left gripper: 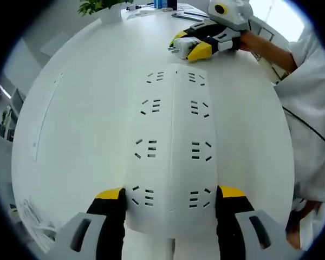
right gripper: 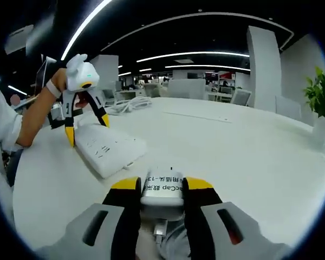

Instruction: Straighten the power strip on the desk, plug the charger into it

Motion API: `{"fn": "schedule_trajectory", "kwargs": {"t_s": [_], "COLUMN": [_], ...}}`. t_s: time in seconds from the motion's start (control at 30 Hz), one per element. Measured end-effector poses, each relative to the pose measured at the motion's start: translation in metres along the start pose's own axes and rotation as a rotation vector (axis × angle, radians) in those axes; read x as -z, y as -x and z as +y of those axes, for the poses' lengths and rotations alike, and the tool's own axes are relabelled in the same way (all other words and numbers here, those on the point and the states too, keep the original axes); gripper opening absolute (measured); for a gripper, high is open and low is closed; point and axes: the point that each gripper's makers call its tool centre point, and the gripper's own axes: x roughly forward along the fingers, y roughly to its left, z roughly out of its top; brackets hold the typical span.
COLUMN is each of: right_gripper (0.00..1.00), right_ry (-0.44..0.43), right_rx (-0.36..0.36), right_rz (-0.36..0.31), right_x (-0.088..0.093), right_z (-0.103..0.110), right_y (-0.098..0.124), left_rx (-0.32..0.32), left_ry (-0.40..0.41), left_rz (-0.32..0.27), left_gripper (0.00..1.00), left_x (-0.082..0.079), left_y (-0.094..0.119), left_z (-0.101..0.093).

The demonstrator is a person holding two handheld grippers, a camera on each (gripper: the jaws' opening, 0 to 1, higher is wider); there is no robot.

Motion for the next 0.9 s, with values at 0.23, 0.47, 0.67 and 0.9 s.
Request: {"fn": "schedule_trajectory", "kwargs": {"t_s": [0.23,0.47,0.67,0.9], "right_gripper": [0.47,0.33,0.27,0.27], "right_ry": [-0.086,-0.073,-0.039,-0.136], "right_rx": [0.068,0.102,0.045,0.023], "right_rz": [0.021,0.003,-0.017,0.079], "right_x": [0.008,0.006,0.001,-0.011], "right_z": [0.007,-0.005,0.001,0.002], "right_y": [0.019,0.011,0.011,0.017], "left_rx": [0.013,0.019,0.022,0.025], "left_ry": [-0.04,-0.049,-0.056,-0.072], "left_rz": [-0.017,-0.044,-0.065,-0.063], "left_gripper": [0.68,0.69,0.69,0.69], "left_x": [-0.003,-0.002,-0.003,-0.004], "left_y": [0.0,-0.001,-0.001,-0.001], "left_z": [0.005,0.008,0.007,0.006]}}
